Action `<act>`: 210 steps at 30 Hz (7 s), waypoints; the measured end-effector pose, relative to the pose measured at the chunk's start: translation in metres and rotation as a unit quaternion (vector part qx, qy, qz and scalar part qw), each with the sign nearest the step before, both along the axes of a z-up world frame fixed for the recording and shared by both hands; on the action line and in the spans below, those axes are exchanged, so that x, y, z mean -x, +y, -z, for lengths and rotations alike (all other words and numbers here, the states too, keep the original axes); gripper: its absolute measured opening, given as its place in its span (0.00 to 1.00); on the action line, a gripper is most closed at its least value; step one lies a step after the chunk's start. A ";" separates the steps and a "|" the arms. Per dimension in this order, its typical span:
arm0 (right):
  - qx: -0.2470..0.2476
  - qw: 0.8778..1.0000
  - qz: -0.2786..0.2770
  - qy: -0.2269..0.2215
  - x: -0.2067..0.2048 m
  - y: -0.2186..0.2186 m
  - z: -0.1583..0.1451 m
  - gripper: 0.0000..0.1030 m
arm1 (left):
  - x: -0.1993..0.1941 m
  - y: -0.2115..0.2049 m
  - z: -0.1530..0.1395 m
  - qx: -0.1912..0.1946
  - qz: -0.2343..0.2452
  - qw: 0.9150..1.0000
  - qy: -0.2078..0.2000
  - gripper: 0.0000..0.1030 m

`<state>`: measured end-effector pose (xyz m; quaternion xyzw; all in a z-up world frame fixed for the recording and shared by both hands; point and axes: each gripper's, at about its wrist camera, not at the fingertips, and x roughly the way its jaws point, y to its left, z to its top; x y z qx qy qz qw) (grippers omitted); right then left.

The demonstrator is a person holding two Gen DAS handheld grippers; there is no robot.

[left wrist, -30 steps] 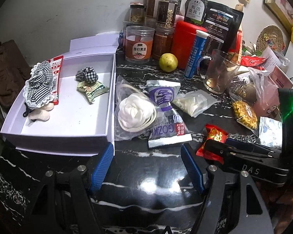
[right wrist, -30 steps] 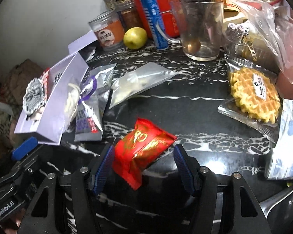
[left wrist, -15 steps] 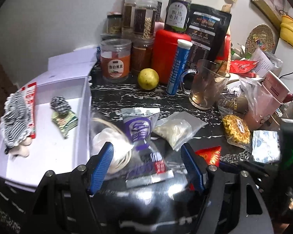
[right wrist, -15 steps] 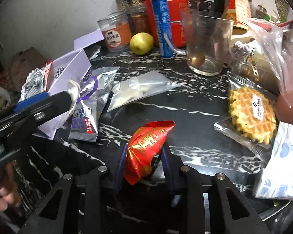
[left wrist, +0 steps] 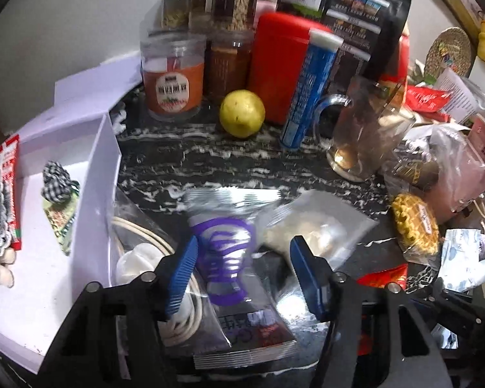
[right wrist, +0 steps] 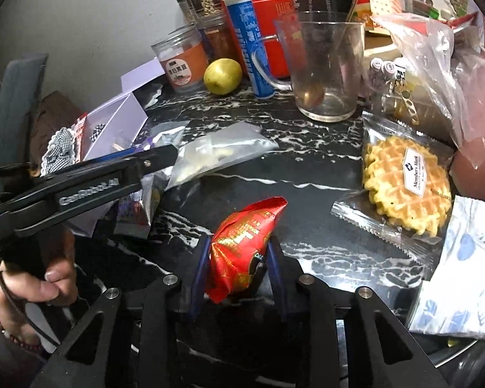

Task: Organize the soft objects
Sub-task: 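Grasp the red candy packet with the right gripper while the left gripper grasps the purple packet, then carry the red packet in the right gripper over the box while the left gripper carries the purple packet, then open the right gripper to drop the red packet into the box while the left gripper releases the purple packet, then withdraw both open grippers from the box toward the clear bag with white cord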

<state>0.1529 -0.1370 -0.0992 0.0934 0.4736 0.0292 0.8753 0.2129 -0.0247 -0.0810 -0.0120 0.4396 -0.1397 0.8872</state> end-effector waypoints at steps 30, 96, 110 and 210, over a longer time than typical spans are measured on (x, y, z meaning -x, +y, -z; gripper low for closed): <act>-0.010 0.999 -0.043 0.017 0.064 0.012 -0.005 0.32 | 0.114 0.004 0.005 -0.017 0.056 0.996 0.060 0.35; -0.052 0.967 -0.225 -0.105 0.089 0.131 -0.088 0.29 | 0.208 0.108 -0.094 -0.001 -0.094 0.989 -0.114 0.37; -0.037 0.942 -0.282 -0.179 0.038 0.176 -0.142 0.29 | 0.177 0.152 -0.148 -0.019 -0.126 0.973 -0.191 0.37; 0.041 0.982 -0.164 -0.078 -0.063 0.143 -0.073 0.77 | 0.071 0.157 -0.109 -0.040 -0.116 0.987 -0.101 0.78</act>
